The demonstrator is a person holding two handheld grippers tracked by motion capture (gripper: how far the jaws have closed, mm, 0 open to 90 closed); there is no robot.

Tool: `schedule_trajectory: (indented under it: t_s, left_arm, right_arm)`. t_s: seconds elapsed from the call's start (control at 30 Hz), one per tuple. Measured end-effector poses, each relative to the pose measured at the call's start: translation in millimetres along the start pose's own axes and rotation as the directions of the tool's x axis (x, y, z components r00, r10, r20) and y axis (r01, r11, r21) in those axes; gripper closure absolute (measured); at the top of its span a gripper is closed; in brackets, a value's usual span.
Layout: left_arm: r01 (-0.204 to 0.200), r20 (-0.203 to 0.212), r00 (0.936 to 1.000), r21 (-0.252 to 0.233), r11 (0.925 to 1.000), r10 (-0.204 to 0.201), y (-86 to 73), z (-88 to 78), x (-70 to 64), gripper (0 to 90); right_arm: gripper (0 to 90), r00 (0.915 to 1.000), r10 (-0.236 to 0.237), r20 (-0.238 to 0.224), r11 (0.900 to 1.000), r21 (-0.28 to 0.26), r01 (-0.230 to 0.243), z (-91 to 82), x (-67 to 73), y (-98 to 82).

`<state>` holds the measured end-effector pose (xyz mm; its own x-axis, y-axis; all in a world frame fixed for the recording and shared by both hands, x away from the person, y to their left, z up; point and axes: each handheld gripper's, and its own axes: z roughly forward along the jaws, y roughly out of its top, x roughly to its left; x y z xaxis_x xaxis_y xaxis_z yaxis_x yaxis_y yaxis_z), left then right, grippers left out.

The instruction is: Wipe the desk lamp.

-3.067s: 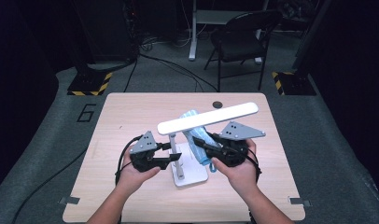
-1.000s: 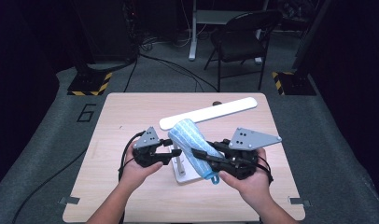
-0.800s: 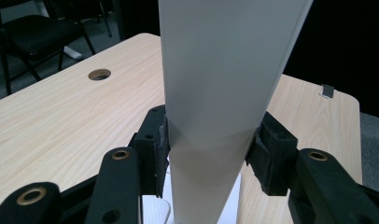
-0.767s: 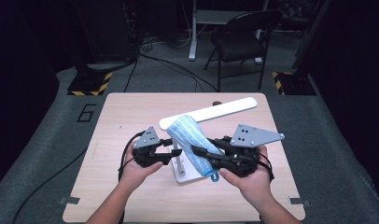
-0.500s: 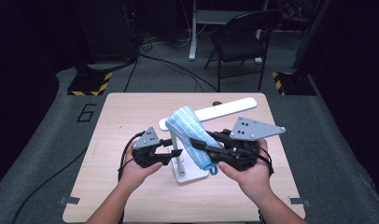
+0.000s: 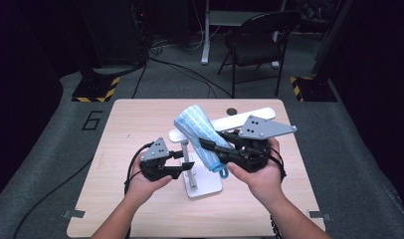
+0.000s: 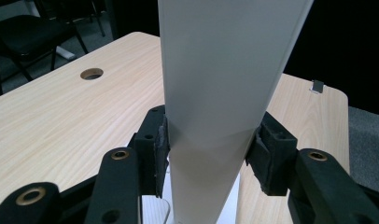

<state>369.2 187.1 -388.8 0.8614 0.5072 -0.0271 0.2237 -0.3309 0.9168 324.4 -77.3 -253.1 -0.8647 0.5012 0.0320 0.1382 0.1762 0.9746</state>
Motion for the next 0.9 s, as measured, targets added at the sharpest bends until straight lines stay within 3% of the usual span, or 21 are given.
schedule_trajectory:
  t_s: [0.17,0.9]
  left_arm:
    - [-0.01,0.017,0.9998,0.002,0.9999,0.01,-1.0,-2.2,-1.5,52.8]
    - [-0.011,0.016,0.9998,-0.01,0.9999,0.011,-3.4,-3.6,-4.1,52.8]
  right_arm:
    - [69.1,0.9999,-0.014,0.006,1.0,0.001,0.014,6.0,-0.6,4.6]
    - [68.8,0.9998,-0.017,-0.013,1.0,0.009,0.017,34.0,3.7,11.0]
